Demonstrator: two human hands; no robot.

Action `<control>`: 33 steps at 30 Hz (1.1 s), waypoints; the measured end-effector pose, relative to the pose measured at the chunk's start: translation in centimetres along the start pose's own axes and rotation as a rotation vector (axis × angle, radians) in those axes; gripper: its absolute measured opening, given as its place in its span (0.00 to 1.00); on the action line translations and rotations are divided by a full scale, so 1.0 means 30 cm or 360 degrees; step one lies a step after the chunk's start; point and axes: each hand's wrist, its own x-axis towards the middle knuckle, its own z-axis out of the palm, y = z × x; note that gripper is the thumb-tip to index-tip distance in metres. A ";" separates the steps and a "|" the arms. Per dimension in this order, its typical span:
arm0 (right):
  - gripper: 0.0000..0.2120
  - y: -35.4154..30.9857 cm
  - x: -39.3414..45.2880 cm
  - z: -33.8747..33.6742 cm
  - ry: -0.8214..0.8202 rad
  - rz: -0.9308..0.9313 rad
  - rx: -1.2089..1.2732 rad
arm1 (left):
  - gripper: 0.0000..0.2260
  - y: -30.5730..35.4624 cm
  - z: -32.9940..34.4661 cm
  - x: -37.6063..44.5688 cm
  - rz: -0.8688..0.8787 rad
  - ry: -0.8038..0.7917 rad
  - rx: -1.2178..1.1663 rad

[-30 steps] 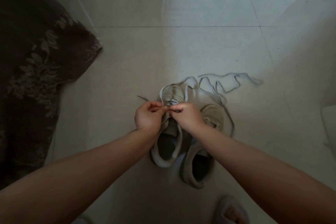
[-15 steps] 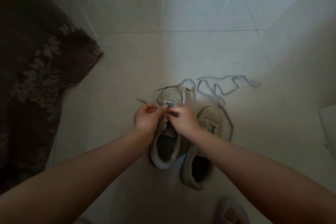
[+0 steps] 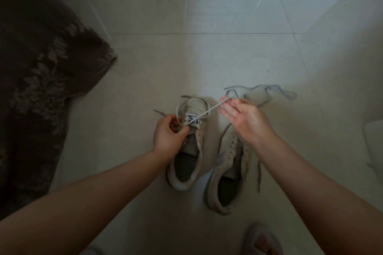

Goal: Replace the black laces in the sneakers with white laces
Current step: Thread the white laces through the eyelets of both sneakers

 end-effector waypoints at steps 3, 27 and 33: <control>0.13 0.037 -0.015 0.034 -0.0002 0.0183 0.0100 | 0.10 -0.012 0.005 0.008 0.0019 0.0022 0.0039; 0.14 -0.020 0.035 -0.012 0.0008 -0.0095 -0.0240 | 0.10 0.000 0.015 0.002 0.0244 0.0046 0.0445; 0.18 -0.036 0.020 0.067 -0.0127 0.0027 0.0754 | 0.09 -0.004 -0.007 0.009 0.0189 0.0036 0.0360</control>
